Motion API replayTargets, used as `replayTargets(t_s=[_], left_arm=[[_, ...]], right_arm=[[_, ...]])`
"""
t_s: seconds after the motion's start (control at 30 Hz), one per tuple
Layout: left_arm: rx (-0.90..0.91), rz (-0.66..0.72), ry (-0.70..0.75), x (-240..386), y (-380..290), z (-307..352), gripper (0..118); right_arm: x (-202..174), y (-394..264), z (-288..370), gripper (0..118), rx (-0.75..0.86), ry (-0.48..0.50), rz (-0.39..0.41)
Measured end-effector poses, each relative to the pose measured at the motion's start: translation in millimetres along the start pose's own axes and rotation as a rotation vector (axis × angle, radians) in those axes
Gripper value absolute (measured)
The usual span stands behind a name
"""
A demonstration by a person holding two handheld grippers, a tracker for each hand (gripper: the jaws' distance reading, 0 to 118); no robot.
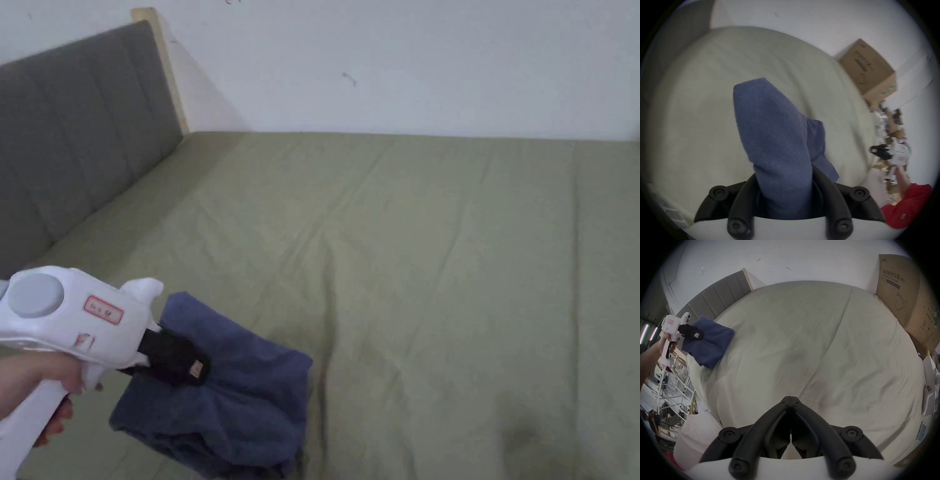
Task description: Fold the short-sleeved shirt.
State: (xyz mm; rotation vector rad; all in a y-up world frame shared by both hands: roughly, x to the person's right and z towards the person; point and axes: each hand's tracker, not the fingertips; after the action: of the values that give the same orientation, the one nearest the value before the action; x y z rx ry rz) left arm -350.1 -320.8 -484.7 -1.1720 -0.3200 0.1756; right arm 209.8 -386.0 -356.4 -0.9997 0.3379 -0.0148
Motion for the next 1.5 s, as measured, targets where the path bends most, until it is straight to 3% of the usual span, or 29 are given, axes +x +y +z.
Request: replayTargets(t_s=[0.17, 0.23, 0.27, 0.33, 0.37, 0.53, 0.6, 0.7, 0.73, 0.8, 0.83, 0.9, 1.0, 1.1, 1.17, 1.3, 1.4, 1.5], left_arm=[[-0.075, -0.097, 0.476, -49.1, 16.6, 20.2, 17], [-0.086, -0.132, 0.602, -63.5, 18.5, 22.0, 24], [-0.103, -0.137, 0.633, -73.3, 18.3, 22.7, 38], [-0.079, -0.118, 0.650, -82.2, 17.9, 31.7, 99], [-0.045, -0.088, 0.657, -85.7, 18.2, 38.6, 114], [0.200, 0.005, 0.528, -61.7, 14.4, 67.5, 117], [0.355, 0.063, 0.381, -30.5, 0.5, 68.0, 111], [0.498, 0.102, 0.191, 43.8, -29.5, 56.0, 80], [0.526, 0.090, 0.150, 68.0, -39.1, 51.6, 80], [0.539, 0.031, 0.072, 118.0, -56.4, 38.2, 15], [0.577, 0.010, 0.037, 144.6, -67.9, 32.3, 2], [0.640, -0.035, -0.082, 188.6, -86.2, 25.0, 0], [0.740, -0.090, -0.120, 246.0, -104.2, 22.8, 0], [0.827, -0.084, -0.193, 290.3, -117.1, 34.6, 0], [0.887, -0.115, -0.160, 310.2, -125.2, 46.0, 0], [1.079, -0.182, -0.030, 341.8, -146.2, 71.3, 0], [1.204, -0.209, 0.041, 352.1, -162.0, 78.5, 0], [1.222, -0.211, 0.123, 358.4, -168.4, 80.3, 0]], right_arm=[[-11.4, 0.2, -1.2, 0, -0.025, -0.023, 0.018], [-13.3, 1.1, -1.0, 0, -0.034, -0.038, 0.029], [-13.6, 1.7, -0.1, 0, -0.038, -0.046, 0.032], [-13.0, 2.7, 3.6, 0, -0.037, -0.051, 0.029], [-11.5, 3.7, 6.3, 0, -0.034, -0.050, 0.024], [-8.6, 6.0, 20.0, 0, -0.001, -0.065, 0.008], [-8.0, 6.5, 28.0, 0, 0.026, -0.069, -0.007], [-6.2, 6.3, 43.9, 0, 0.068, -0.064, -0.046], [-5.8, 6.0, 49.1, 0, 0.076, -0.060, -0.054], [-4.8, 4.1, 60.7, 0, 0.095, -0.063, -0.070], [-5.1, 2.5, 67.8, 0, 0.107, -0.068, -0.079], [-4.3, -0.6, 83.3, 0, 0.125, -0.076, -0.096], [-4.1, -6.0, 112.4, 0, 0.186, -0.094, -0.156], [-5.0, -12.5, 150.7, 0, 0.347, -0.143, -0.173], [-9.7, -19.5, 173.7, 0, 0.510, -0.304, -0.151], [-22.7, -29.5, 206.2, 0, 0.850, -0.363, -0.078], [-30.3, -35.2, 215.6, 0, 1.030, -0.407, -0.070], [-33.7, -35.7, 212.1, 0, 1.037, -0.415, -0.070]])
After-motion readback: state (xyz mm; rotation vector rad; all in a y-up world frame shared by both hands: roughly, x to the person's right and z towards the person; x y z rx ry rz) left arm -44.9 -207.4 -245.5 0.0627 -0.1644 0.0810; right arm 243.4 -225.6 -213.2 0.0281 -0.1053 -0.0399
